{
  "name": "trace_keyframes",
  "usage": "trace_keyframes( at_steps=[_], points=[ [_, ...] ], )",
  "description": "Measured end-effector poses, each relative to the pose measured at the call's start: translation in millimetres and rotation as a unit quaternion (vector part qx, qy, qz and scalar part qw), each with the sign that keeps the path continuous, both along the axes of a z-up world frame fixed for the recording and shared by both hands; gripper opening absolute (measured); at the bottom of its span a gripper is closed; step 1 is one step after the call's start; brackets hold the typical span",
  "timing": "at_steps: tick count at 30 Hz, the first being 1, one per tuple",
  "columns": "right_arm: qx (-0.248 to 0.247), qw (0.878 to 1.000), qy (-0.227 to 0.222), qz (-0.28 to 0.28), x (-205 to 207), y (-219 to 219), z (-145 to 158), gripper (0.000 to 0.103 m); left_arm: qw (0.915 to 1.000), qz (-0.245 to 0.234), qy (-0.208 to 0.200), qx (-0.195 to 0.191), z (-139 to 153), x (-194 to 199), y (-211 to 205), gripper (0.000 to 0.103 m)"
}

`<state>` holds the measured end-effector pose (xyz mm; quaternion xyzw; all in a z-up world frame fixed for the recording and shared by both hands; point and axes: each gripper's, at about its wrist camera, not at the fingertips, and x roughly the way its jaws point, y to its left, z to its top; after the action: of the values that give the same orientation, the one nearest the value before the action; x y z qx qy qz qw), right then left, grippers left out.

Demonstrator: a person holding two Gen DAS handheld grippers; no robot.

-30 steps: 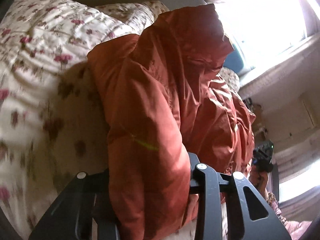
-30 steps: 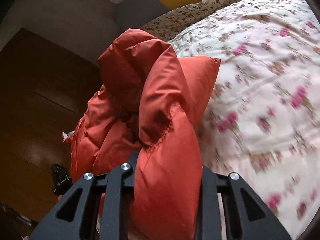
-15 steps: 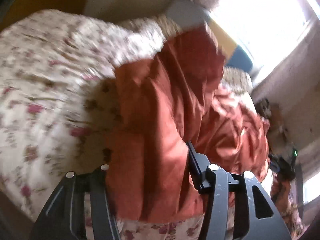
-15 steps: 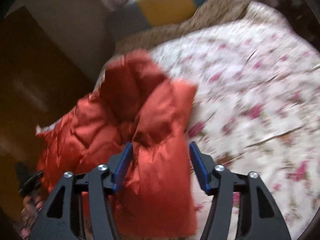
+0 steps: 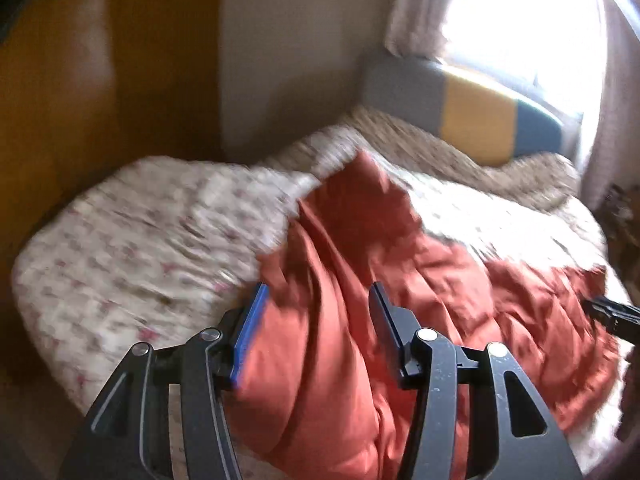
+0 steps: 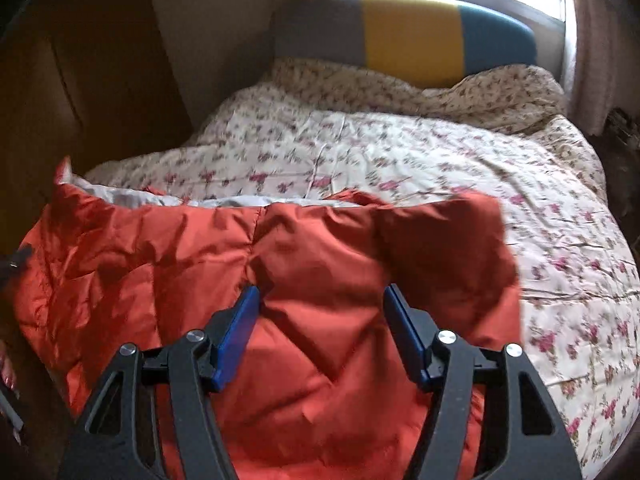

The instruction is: Fold large clothes

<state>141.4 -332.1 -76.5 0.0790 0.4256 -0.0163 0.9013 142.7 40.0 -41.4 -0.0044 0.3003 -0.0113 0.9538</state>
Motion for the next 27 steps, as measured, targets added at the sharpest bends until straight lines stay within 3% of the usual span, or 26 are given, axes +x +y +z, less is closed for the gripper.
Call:
trace_keyframes(
  at_steps=[2,3,5,7,9,12,14,20,27],
  points=[
    [-0.003,1.000,0.013,-0.004,13.8,-1.1,-11.7,0.035,0.9984,0.029,-0.035,0.033,4.8,-9.8,5.3,0.058],
    [-0.006,1.000,0.013,-0.003,14.8,0.5,-15.2,0.030,0.9980,0.034,-0.049,0.020,7.7,-17.7,9.9,0.059],
    [-0.021,1.000,0.004,0.002,23.8,7.5,-18.7,0.013,0.9969,-0.050,-0.040,-0.046,6.5,-18.7,8.3,0.061],
    [-0.031,1.000,-0.006,0.003,35.5,12.9,-21.4,0.002,0.9958,-0.087,-0.018,-0.021,2.7,-9.6,-16.6,0.061],
    [-0.017,1.000,-0.017,-0.005,40.0,9.5,-18.0,0.001,0.9884,-0.150,0.001,-0.024,-4.7,5.1,-44.2,0.061],
    [-0.017,1.000,-0.016,-0.009,49.3,6.3,-13.0,0.001,0.9788,-0.200,0.042,0.019,-23.5,41.7,-90.0,0.061],
    [-0.031,0.999,-0.018,-0.006,56.3,5.3,-11.7,0.001,0.9772,-0.197,0.058,0.055,-36.5,75.7,-113.2,0.061],
    [-0.058,0.998,-0.011,0.001,89.4,-1.9,-35.3,0.000,0.9710,-0.203,0.090,0.088,-65.5,140.9,-136.2,0.065],
    [-0.029,0.999,-0.015,-0.004,111.2,-12.5,-62.9,0.000,0.9702,-0.210,0.117,0.028,-86.0,169.7,-130.7,0.070]
  ],
)
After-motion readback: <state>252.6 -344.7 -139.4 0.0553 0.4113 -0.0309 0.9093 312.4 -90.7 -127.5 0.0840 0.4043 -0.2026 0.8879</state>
